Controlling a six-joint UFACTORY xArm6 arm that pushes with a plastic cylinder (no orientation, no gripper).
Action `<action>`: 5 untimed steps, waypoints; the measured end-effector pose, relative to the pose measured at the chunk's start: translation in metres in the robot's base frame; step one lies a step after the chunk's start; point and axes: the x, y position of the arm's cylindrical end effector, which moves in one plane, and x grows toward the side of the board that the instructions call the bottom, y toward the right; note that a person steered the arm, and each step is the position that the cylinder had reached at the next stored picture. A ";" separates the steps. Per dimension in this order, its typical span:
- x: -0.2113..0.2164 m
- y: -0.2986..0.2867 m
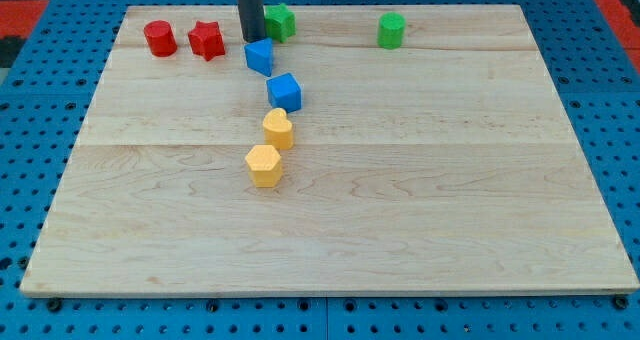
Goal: Slide the red star top parallel to the green star
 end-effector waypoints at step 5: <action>0.044 -0.145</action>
